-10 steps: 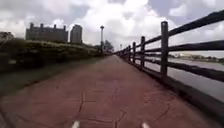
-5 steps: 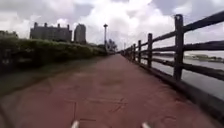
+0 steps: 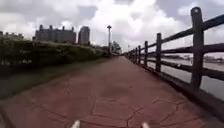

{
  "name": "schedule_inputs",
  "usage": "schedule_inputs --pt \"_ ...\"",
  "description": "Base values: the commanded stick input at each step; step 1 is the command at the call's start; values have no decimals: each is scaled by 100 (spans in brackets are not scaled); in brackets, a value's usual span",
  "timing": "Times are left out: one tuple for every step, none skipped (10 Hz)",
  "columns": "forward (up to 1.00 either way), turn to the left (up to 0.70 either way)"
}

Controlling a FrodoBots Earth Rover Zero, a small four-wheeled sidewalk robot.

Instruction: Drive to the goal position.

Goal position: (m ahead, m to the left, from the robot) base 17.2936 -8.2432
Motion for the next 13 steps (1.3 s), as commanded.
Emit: schedule_inputs --pt "85 -23" --pt "85 -23" --pt "85 -23" --pt "85 -23" --pt "85 -10" --pt "85 11" --pt "85 11" --pt "85 11" --pt "85 11" --pt "85 11" --pt "85 11" --pt "85 11" --pt "85 11"
